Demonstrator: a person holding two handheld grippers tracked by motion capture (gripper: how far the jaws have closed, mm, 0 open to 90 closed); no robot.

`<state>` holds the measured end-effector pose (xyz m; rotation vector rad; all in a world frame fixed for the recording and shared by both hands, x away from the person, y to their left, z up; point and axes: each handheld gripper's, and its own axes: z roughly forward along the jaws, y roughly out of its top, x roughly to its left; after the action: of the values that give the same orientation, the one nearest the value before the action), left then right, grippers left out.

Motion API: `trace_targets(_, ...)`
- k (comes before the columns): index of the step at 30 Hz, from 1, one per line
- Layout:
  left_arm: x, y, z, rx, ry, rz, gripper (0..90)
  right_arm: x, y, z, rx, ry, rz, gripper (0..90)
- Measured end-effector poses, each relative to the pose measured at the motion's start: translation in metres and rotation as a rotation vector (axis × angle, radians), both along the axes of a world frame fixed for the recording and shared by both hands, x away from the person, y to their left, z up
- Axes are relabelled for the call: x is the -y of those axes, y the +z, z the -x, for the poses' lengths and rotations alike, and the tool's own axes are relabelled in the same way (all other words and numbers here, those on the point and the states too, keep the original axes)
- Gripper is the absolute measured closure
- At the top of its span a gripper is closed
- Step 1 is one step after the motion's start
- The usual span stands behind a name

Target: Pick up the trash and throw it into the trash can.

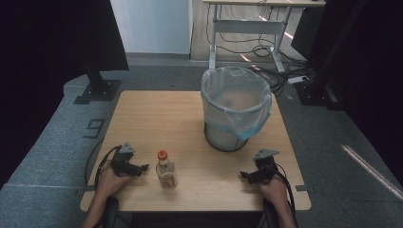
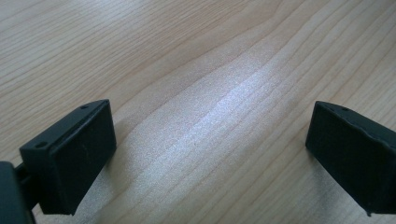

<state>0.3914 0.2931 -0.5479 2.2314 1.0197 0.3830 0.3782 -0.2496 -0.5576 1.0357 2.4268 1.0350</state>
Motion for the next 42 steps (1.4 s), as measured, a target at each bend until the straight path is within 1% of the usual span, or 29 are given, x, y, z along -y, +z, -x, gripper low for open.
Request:
trace_targets(9,0.001,0.000,0.000,-0.002,-0.006,-0.004,0.0,-0.004,0.000,0.003,0.000,-0.057,-0.001,0.0)
trace_targets(13,0.001,0.000,0.001,-0.004,-0.007,-0.005,0.0,-0.005,0.000,0.004,0.000,-0.063,0.000,0.0)
trace_targets(16,0.001,0.001,0.001,-0.014,0.002,-0.011,0.0,-0.005,0.000,0.005,0.000,-0.071,-0.001,0.0)
trace_targets(20,0.001,0.001,0.001,-0.019,0.003,-0.015,0.0,-0.006,0.000,0.005,-0.001,-0.074,-0.001,0.0)
trace_targets(23,0.001,0.002,0.003,-0.031,0.000,-0.015,0.0,-0.006,0.000,0.005,-0.001,-0.075,-0.001,0.0)
trace_targets(25,-0.002,0.004,0.006,-0.049,-0.009,0.018,0.0,-0.006,0.000,0.005,-0.001,-0.076,-0.001,0.0)
trace_targets(26,-0.002,0.004,0.006,-0.049,-0.009,0.018,0.0,-0.006,0.000,0.005,-0.001,-0.076,-0.001,0.0)
trace_targets(27,-0.003,0.005,0.008,-0.053,-0.009,0.030,0.0,-0.006,0.000,0.005,-0.001,-0.075,-0.001,0.0)
trace_targets(28,-0.003,0.007,0.012,-0.048,-0.011,0.032,0.0,-0.006,0.000,0.005,-0.001,-0.075,-0.001,0.0)
trace_targets(29,-0.003,0.007,0.012,-0.048,-0.011,0.032,0.0,-0.006,0.000,0.005,-0.001,-0.075,-0.001,0.0)
trace_targets(30,-0.002,0.009,0.016,-0.041,-0.020,0.038,0.0,-0.006,0.000,0.005,-0.001,-0.075,-0.001,0.0)
trace_targets(31,-0.002,0.009,0.016,-0.041,-0.020,0.038,0.0,-0.006,0.000,0.005,-0.001,-0.075,-0.001,0.0)
trace_targets(32,-0.002,0.011,0.018,-0.041,-0.024,0.046,0.0,-0.006,0.000,0.005,-0.001,-0.075,-0.001,0.0)
trace_targets(33,-0.001,0.014,0.022,-0.040,-0.038,0.059,0.0,-0.006,0.000,0.005,-0.001,-0.075,-0.001,0.0)
trace_targets(38,0.004,0.020,0.031,-0.026,-0.070,0.050,0.0,-0.006,0.000,0.005,0.000,-0.075,-0.001,0.0)
trace_targets(39,0.007,0.023,0.036,-0.021,-0.082,0.052,0.0,-0.006,0.000,0.005,-0.001,-0.075,-0.001,0.0)
trace_targets(40,0.007,0.023,0.036,-0.021,-0.082,0.052,0.0,-0.006,0.000,0.005,-0.001,-0.076,-0.001,0.0)
trace_targets(42,0.011,0.025,0.040,-0.019,-0.097,0.055,0.0,-0.006,0.000,0.006,-0.001,-0.077,-0.001,0.0)
